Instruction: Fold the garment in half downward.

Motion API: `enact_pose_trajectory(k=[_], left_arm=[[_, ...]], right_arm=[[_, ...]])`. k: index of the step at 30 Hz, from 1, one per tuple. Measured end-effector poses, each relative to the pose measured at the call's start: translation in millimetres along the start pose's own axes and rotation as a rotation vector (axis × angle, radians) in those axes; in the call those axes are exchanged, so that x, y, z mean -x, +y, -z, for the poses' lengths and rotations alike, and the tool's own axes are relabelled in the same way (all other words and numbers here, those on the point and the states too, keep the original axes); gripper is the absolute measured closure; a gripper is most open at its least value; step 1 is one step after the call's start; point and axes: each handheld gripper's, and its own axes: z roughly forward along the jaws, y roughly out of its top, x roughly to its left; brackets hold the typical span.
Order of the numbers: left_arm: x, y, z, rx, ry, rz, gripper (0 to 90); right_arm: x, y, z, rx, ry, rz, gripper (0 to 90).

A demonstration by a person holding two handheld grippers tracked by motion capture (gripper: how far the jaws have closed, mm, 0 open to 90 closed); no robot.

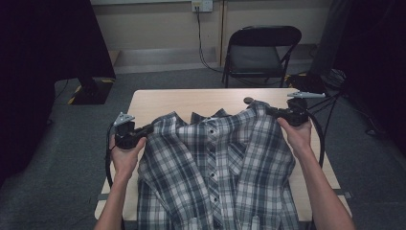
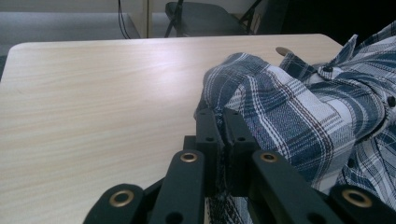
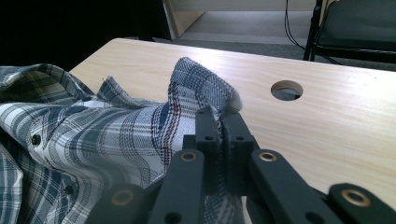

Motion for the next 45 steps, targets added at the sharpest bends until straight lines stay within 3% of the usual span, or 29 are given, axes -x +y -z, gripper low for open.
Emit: enact_pose_trajectory(k=[11,19,29,36,40,45], left_arm=[[-5.7,31.6,-12.2,0.008,0.022,-0.011,86.9],[-11.7,47.1,-20.4,0.017,0.029,0.019,86.9],[-12.5,63.8,-32.8,0.020,0.037,0.020,86.9],[-12.6,84.1,-32.9,0.046,0.038,0.009,86.9],[-15.5,96.1,-32.8,0.068,0.047,0.026,86.8],[-6.4,101.1,-33.5,0.067,0.045,0.009,86.8]], right_arm=[[9.2,26.9,-20.1,0.002,-0.020,-0.005,87.1],[8.2,47.6,-22.6,0.024,-0.047,-0.003,87.2],[13.5,75.1,-29.5,0.026,-0.084,-0.015,87.2],[14.7,97.0,-34.7,0.013,-0.122,-0.019,87.2],[14.1,109.9,-35.8,0.027,-0.135,-0.028,87.3],[12.3,118.2,-31.3,0.061,-0.150,-0.047,87.4]])
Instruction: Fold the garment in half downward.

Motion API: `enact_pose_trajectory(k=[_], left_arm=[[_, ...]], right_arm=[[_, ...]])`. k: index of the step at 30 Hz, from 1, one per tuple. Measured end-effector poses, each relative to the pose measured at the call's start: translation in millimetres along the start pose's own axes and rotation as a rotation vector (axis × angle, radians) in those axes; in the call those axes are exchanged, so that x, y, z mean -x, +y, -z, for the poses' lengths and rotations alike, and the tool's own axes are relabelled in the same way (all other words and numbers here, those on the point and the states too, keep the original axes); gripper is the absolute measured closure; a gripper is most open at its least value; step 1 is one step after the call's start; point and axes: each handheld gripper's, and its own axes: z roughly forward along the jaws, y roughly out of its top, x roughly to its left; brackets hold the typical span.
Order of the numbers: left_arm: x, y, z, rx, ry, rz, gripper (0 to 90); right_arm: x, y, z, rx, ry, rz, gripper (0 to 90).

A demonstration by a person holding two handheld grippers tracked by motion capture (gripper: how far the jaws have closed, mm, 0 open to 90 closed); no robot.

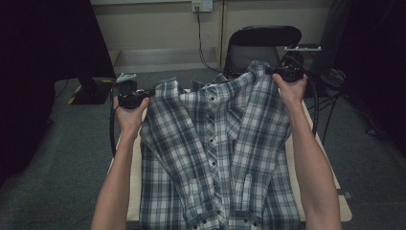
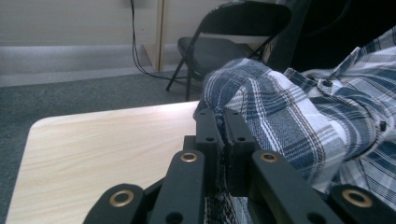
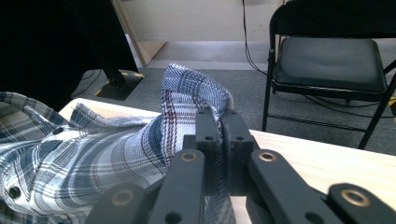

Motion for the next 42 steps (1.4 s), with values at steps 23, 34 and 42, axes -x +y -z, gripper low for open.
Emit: enact_pose_trajectory(k=[23,34,42], left_arm=[[33.3,-57.0,58.1,-0.006,-0.097,-0.067,86.9],[43.2,-91.6,94.6,0.011,-0.146,-0.064,86.9],[43.8,-138.0,112.5,-0.048,-0.157,-0.046,86.8]], right_arm=[[-12.4,-76.6,67.4,0.022,0.160,0.085,87.6],[-30.3,-112.4,115.3,0.034,0.240,0.142,87.6],[-34.7,-161.7,137.5,-0.018,0.260,0.168,87.5]])
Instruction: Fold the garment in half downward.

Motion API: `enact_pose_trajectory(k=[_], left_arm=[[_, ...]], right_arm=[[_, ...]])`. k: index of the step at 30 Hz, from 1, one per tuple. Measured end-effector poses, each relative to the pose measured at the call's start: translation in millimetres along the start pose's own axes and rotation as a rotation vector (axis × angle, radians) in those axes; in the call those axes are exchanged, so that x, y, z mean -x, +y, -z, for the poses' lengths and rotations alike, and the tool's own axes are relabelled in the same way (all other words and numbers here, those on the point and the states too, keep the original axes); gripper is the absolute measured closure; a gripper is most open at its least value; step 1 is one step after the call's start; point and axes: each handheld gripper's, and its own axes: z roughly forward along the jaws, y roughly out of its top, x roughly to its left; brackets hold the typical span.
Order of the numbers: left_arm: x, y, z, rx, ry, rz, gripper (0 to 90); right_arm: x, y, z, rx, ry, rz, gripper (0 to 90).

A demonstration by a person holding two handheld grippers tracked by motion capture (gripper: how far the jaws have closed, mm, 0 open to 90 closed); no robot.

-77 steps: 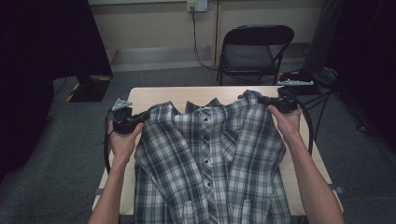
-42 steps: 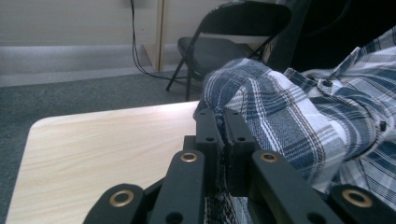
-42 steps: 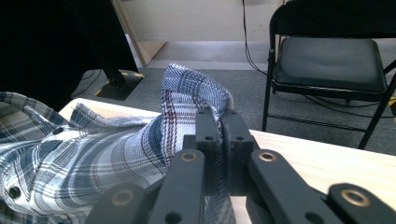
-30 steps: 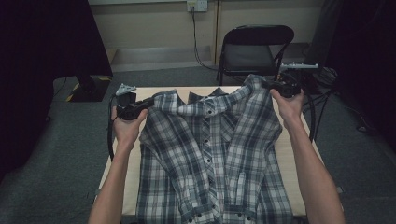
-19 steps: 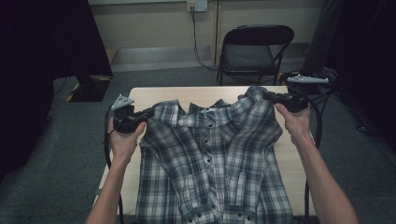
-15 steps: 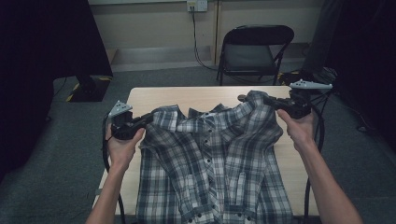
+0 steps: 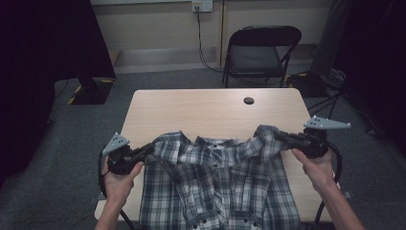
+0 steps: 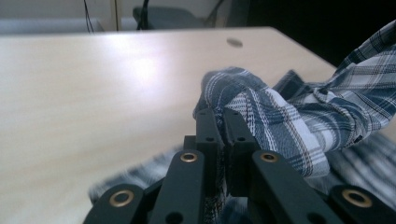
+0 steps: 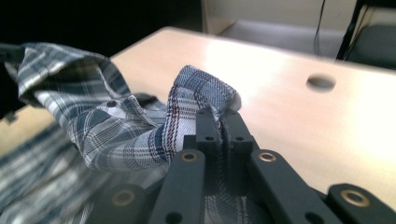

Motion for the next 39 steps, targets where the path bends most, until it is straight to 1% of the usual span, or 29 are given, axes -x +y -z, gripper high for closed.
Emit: enact_pose_trajectory(k=[2,3,4,8,9,11,12,14,16,19,21,23,24,25,26,27,28,29,30,31,32,33,34,35,36,37,38,39], left_arm=[[0.6,-16.1,-1.0,-0.037,-0.003,0.010,86.8],[0.6,-21.2,-2.1,-0.053,-0.006,0.012,86.8],[0.6,-27.6,-3.4,-0.075,0.000,0.011,86.8],[2.7,-49.7,-8.2,-0.144,0.001,0.017,86.7],[4.0,-54.2,-9.6,-0.162,0.006,0.018,86.6],[5.2,-62.3,-11.4,-0.205,0.026,-0.002,86.6],[4.3,-66.5,-11.4,-0.215,0.030,0.002,86.5],[0.7,-74.7,-11.9,-0.229,0.018,0.032,86.3],[-2.2,-82.8,-15.4,-0.266,0.017,0.049,86.1],[-2.6,-91.7,-20.9,-0.318,0.014,0.045,84.5],[-2.3,-92.6,-21.9,-0.327,0.008,0.055,82.2],[-2.7,-93.5,-22.3,-0.326,-0.003,0.070,75.6],[-2.7,-93.5,-22.3,-0.326,-0.003,0.070,73.0],[-3.1,-93.4,-21.6,-0.324,-0.016,0.072,73.0],[-3.0,-92.8,-20.3,-0.311,-0.017,0.084,65.7],[-2.8,-90.7,-17.5,-0.296,-0.023,0.095,57.5],[-2.4,-86.4,-11.9,-0.249,-0.040,0.105,50.1],[-1.4,-83.1,-8.9,-0.228,-0.047,0.106,45.8],[-1.4,-83.1,-8.9,-0.228,-0.047,0.106,43.2],[1.3,-78.9,-5.4,-0.199,-0.055,0.103,43.2],[4.5,-75.5,-3.6,-0.180,-0.064,0.088,42.7],[9.3,-72.1,-3.0,-0.169,-0.066,0.069,42.1],[13.4,-69.7,-3.0,-0.161,-0.063,0.053,42.4],[19.1,-67.2,-3.8,-0.155,-0.073,0.036,43.7],[26.1,-65.3,-6.7,-0.166,-0.086,0.019,46.3],[31.1,-65.1,-10.4,-0.183,-0.087,0.003,48.1],[34.9,-66.5,-14.7,-0.196,-0.095,-0.007,51.2],[37.6,-69.1,-19.4,-0.207,-0.100,-0.016,52.4]], right_arm=[[-2.1,-17.5,0.3,-0.033,0.006,-0.003,87.6],[-3.9,-28.7,0.2,-0.055,0.009,-0.008,87.5],[-5.1,-35.1,0.5,-0.068,0.011,-0.010,87.5],[-10.8,-63.7,0.8,-0.127,0.006,-0.010,87.5],[-12.4,-69.3,0.5,-0.145,-0.004,0.000,87.5],[-13.9,-78.9,0.3,-0.174,-0.012,0.002,87.4],[-14.1,-82.9,0.6,-0.186,-0.021,0.007,87.4],[-12.6,-90.3,1.2,-0.206,-0.027,-0.012,87.3],[-11.1,-98.3,-0.1,-0.242,-0.047,-0.017,87.2],[-8.2,-111.4,-3.8,-0.295,-0.051,-0.046,86.3],[-7.8,-119.7,-7.1,-0.340,-0.044,-0.049,83.3],[-8.8,-127.6,-12.1,-0.386,-0.037,-0.046,80.2],[-9.2,-129.1,-13.5,-0.399,-0.034,-0.046,76.8],[-9.2,-129.1,-13.5,-0.399,-0.034,-0.046,76.8],[-9.8,-130.8,-16.1,-0.418,-0.035,-0.040,73.2],[-10.3,-130.9,-16.6,-0.420,-0.036,-0.044,69.7],[-10.2,-127.1,-14.6,-0.398,-0.029,-0.059,56.0],[-10.2,-123.2,-11.6,-0.369,-0.027,-0.066,51.2],[-10.2,-123.2,-11.6,-0.369,-0.027,-0.066,51.2],[-10.2,-118.0,-7.9,-0.336,-0.031,-0.073,45.9],[-10.8,-110.2,-3.0,-0.291,-0.031,-0.081,40.7],[-12.3,-103.9,0.8,-0.250,-0.026,-0.084,36.3],[-15.0,-97.8,3.4,-0.220,-0.026,-0.083,32.5],[-17.6,-93.8,4.4,-0.206,-0.026,-0.078,32.3],[-22.0,-89.6,4.5,-0.191,-0.021,-0.063,32.3],[-28.6,-86.6,2.3,-0.184,-0.009,-0.043,32.6],[-33.9,-86.2,-0.9,-0.187,-0.004,-0.030,35.1],[-38.8,-87.5,-5.0,-0.195,0.006,-0.017,38.3]])
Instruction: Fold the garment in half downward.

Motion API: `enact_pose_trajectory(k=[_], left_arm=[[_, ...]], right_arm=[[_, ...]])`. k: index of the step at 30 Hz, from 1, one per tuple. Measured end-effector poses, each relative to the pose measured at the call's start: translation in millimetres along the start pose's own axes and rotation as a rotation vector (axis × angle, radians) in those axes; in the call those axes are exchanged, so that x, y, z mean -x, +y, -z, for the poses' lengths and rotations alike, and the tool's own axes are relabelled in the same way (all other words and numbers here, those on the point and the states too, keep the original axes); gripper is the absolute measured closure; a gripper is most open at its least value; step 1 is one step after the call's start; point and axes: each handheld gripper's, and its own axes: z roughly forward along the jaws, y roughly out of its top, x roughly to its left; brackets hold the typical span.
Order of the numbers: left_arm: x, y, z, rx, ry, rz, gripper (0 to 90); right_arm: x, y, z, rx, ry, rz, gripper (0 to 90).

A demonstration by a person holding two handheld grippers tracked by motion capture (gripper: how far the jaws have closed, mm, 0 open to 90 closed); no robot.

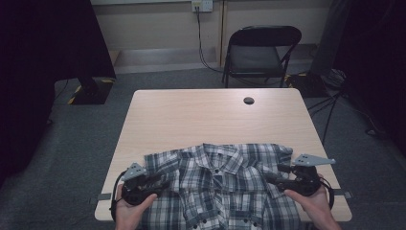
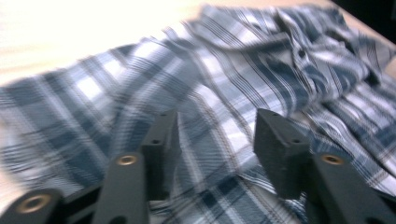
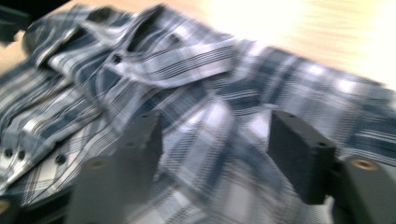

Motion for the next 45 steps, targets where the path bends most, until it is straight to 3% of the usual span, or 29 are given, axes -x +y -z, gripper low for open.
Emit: enact_pose_trajectory(k=[2,4,5,10,13,16,21,27,36,45], left_arm=[[1.5,-5.6,-10.3,-0.028,0.015,-0.001,53.5],[1.4,-11.8,-19.2,-0.072,0.030,-0.015,54.2],[0.9,-13.6,-20.2,-0.071,0.038,-0.020,54.7],[-4.4,-21.4,-26.1,-0.102,0.046,-0.016,56.2],[-2.0,-24.7,-32.7,-0.121,0.064,-0.042,56.3],[-1.3,-23.8,-35.5,-0.116,0.075,-0.051,55.8],[-8.3,-21.7,-40.4,-0.090,0.056,-0.048,53.8],[-14.2,-14.8,-49.7,-0.075,0.071,-0.055,53.4],[-19.3,-5.3,-64.5,-0.043,0.107,-0.044,52.1],[-25.1,0.0,-73.3,-0.017,0.123,-0.043,51.8]], right_arm=[[-7.4,-4.4,-11.1,-0.031,0.019,0.018,40.2],[-11.3,-12.6,-24.4,-0.082,0.004,0.028,40.6],[-11.7,-16.3,-29.6,-0.105,-0.009,0.035,40.8],[-5.5,-28.1,-43.0,-0.162,-0.055,0.003,41.0],[-3.2,-31.8,-48.9,-0.190,-0.063,-0.005,40.7],[-4.6,-31.3,-51.8,-0.196,-0.079,-0.002,40.4],[-5.3,-29.2,-57.0,-0.206,-0.113,0.021,40.4],[5.6,-23.7,-66.4,-0.184,-0.122,0.047,40.3],[19.8,-18.2,-75.0,-0.146,-0.119,0.032,38.2],[29.6,-11.8,-85.9,-0.111,-0.146,0.028,38.2]])
